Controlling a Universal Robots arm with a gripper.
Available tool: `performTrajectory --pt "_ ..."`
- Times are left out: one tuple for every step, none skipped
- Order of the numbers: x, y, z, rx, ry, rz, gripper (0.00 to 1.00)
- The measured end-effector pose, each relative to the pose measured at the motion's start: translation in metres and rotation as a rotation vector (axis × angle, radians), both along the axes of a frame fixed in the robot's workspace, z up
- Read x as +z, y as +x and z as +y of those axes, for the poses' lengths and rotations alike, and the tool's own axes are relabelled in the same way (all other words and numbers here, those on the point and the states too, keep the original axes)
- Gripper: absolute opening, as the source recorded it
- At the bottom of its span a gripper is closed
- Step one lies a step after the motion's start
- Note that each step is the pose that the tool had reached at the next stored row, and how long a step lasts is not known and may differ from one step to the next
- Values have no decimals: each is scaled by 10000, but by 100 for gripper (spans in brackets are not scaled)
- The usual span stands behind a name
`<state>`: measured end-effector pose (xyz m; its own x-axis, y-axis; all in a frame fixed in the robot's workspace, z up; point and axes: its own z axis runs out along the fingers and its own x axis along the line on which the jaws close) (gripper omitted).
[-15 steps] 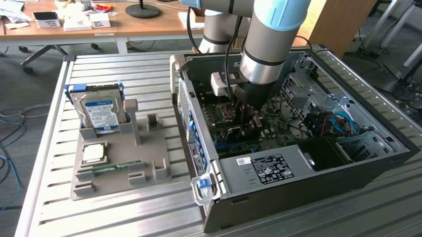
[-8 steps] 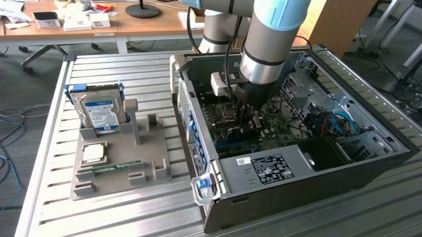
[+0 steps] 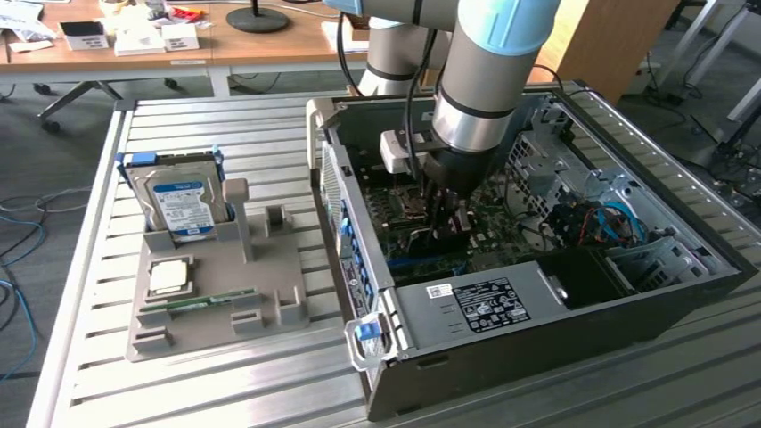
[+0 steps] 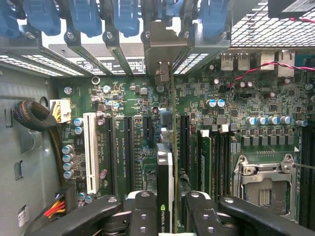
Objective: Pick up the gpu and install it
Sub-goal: 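Insert the gpu into the slot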
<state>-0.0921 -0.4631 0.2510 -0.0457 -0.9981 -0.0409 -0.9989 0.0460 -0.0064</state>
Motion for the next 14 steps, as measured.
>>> performTrajectory --pt "0 0 0 0 1 0 27" --pt "0 0 0 0 1 -1 27" --pt "0 0 0 0 1 0 27" --pt "0 0 0 0 1 0 27" --pt "0 0 0 0 1 0 27" --pt "0 0 0 0 1 0 27" --pt "0 0 0 0 3 -1 27" --pt "3 0 0 0 6 -1 27" --pt "6 0 1 -1 8 -2 27" --pt "10 0 1 -1 8 -2 27" --pt "17 0 0 0 4 -2 27" --pt "21 0 0 0 3 -1 27" --pt "21 0 0 0 4 -1 27" --pt "21 0 -2 0 5 -1 27"
